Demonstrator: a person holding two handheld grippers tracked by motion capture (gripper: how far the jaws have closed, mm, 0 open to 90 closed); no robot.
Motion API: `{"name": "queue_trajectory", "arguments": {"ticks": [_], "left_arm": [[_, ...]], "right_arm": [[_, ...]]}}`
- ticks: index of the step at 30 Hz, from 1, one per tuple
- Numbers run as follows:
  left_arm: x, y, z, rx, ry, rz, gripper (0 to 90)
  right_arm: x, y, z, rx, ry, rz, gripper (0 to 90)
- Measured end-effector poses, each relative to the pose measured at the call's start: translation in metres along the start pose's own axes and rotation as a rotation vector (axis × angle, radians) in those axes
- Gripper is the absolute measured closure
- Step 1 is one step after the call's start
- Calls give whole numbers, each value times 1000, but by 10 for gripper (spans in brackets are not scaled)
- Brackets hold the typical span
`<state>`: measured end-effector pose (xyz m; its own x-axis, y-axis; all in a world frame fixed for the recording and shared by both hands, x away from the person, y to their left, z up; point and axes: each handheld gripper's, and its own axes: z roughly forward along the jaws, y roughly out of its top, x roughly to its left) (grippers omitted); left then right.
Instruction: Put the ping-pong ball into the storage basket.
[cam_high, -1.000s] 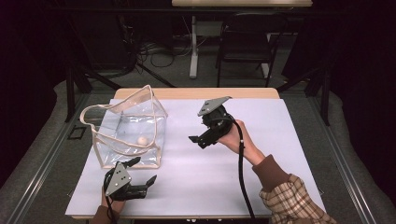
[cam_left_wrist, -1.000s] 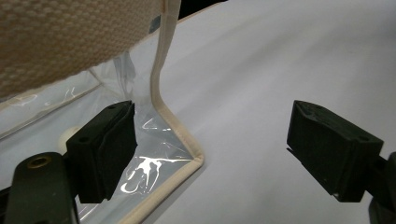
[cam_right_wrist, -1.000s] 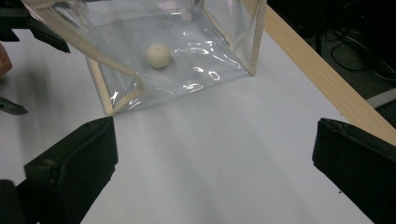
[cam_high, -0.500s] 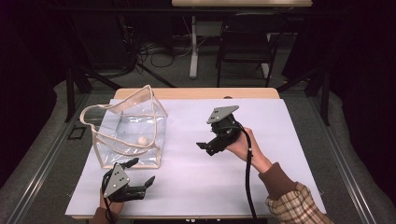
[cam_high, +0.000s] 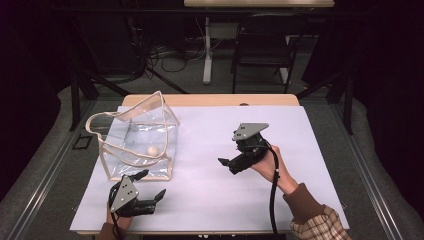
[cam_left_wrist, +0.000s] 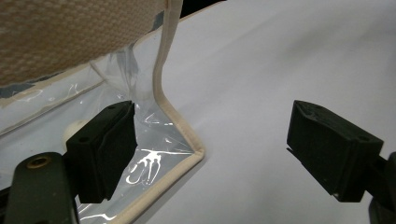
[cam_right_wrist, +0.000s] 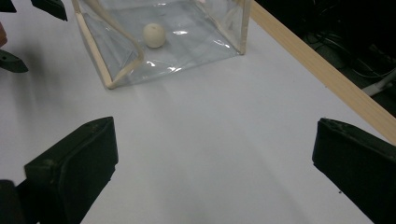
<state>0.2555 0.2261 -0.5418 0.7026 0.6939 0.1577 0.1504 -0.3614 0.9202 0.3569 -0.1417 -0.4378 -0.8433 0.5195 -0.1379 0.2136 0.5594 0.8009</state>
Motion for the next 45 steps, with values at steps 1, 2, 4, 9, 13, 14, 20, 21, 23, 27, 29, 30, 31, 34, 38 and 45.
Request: {"name": "queue_trajectory", "arguments": {"ticks": [1, 2, 4, 9, 13, 14, 20, 21, 23, 27, 29, 30, 31, 34, 38, 45], "left_arm": [[0, 0, 0, -1, 2, 3, 159], [0, 0, 0, -1, -2, 1, 159], [0, 0, 0, -1, -2, 2, 159], [0, 0, 1, -1, -2, 1, 159], [0, 0, 1, 0, -2, 0, 159], [0, 0, 1, 0, -2, 0, 159], [-1, 0, 1, 4, -2, 2, 159], [0, 0, 1, 5, -3, 3, 159], [0, 0, 1, 3, -1, 2, 159], [-1, 0, 1, 2, -3, 2, 159], [-1, 0, 1, 2, -3, 2, 159], [-1, 0, 1, 2, -3, 3, 159], [-1, 0, 1, 2, -3, 3, 159], [-1, 0, 1, 3, 0, 4, 159], [-1, 0, 1, 4, 0, 4, 159], [-1, 0, 1, 4, -3, 5, 159]], "right_arm": [[1, -2, -3, -6, -4, -1, 0], [2, -3, -5, -9, -8, -3, 0], [3, -7, -8, -21, -13, -3, 0], [7, -20, -16, -27, -31, 4, 0], [8, -31, -21, -29, -44, 14, 0], [8, -34, -22, -22, -52, 14, 0], [7, -52, -32, -25, -70, 42, 0], [7, -56, -33, -23, -73, 46, 0], [8, -62, -35, -18, -78, 52, 0], [9, -74, -39, -23, -91, 68, 0], [10, -80, -40, -22, -98, 74, 0], [11, -83, -41, -24, -100, 83, 0], [11, -86, -41, -24, -104, 86, 0], [13, -93, -43, -30, -110, 96, 0], [17, -104, -44, -28, -126, 97, 0], [23, -119, -46, -30, -149, 110, 0]]}}
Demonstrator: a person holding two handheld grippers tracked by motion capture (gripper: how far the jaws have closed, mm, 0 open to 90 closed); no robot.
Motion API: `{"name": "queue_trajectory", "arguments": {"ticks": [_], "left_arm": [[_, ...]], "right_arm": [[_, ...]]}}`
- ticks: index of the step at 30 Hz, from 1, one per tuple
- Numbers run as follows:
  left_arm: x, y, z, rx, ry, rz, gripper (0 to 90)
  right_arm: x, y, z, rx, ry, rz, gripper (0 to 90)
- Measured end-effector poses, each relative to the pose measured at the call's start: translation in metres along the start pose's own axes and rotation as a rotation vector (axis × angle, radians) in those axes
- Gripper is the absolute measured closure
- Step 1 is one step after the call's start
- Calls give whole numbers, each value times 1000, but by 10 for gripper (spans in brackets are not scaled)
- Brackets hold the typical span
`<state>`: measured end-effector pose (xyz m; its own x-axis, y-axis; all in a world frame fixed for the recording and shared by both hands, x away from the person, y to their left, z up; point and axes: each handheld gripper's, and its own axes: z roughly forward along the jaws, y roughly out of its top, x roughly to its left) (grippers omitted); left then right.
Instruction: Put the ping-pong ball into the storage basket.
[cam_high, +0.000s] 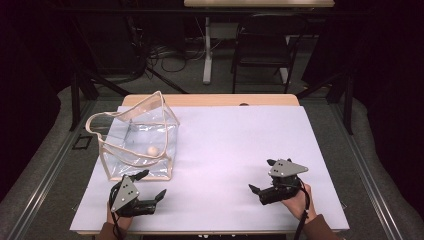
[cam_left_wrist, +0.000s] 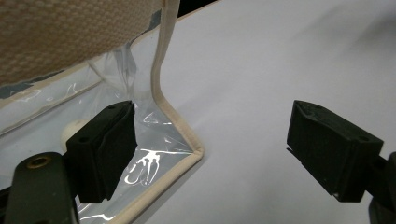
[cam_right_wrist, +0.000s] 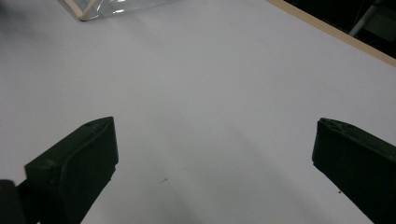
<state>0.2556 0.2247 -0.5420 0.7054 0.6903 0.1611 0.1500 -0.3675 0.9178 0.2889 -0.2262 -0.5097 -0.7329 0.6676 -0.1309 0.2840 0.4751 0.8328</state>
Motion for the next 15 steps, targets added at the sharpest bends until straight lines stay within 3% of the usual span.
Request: {"name": "queue_trajectory", "arguments": {"ticks": [15], "left_arm": [[0, 0, 0, 2, -2, 4, 159]], "right_arm": [[4, -26, -5, -23, -30, 41, 0]]}}
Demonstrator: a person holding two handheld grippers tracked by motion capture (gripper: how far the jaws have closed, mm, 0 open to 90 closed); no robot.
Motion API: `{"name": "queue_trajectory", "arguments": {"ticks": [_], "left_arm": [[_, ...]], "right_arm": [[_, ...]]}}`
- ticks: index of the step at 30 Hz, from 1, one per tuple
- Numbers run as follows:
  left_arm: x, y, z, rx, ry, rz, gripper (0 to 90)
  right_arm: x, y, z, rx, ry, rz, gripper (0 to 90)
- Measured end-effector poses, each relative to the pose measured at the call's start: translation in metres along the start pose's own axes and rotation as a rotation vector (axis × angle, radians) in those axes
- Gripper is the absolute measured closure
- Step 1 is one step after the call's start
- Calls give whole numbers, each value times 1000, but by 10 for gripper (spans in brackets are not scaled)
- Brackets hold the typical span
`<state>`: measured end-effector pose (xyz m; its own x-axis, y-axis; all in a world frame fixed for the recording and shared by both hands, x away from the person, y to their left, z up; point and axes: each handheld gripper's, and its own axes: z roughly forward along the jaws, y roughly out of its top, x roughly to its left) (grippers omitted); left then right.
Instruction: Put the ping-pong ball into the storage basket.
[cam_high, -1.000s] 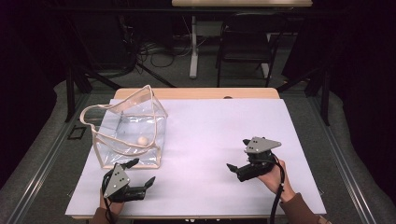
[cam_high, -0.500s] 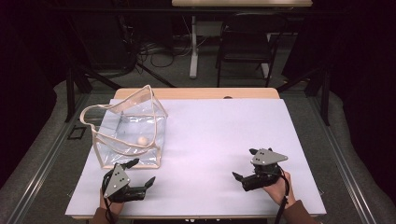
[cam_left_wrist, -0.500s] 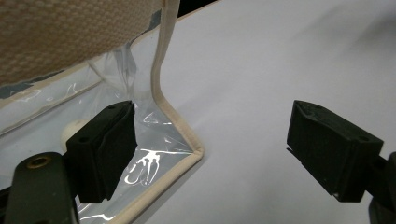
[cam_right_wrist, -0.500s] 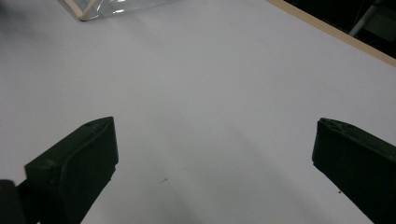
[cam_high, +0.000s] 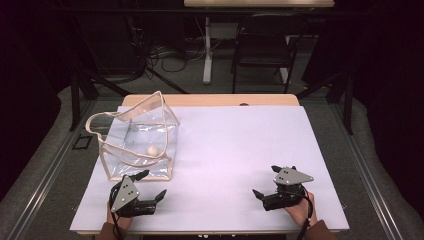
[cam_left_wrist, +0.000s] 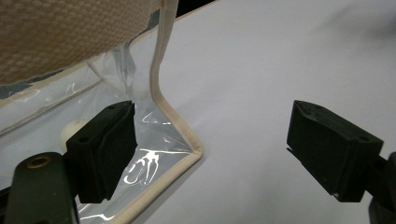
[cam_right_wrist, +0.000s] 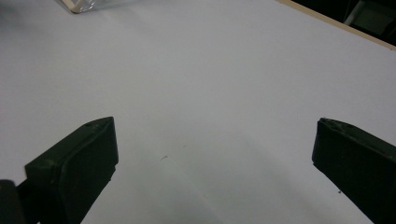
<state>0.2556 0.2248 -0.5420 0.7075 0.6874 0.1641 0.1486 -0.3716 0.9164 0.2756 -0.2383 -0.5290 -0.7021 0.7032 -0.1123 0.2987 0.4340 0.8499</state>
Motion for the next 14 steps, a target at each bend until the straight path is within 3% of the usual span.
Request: {"name": "queue_trajectory", "arguments": {"ticks": [14], "left_arm": [[0, 0, 1, 1, 1, -3, 159]], "right_arm": [[1, -5, -1, -6, -3, -4, 0]]}}
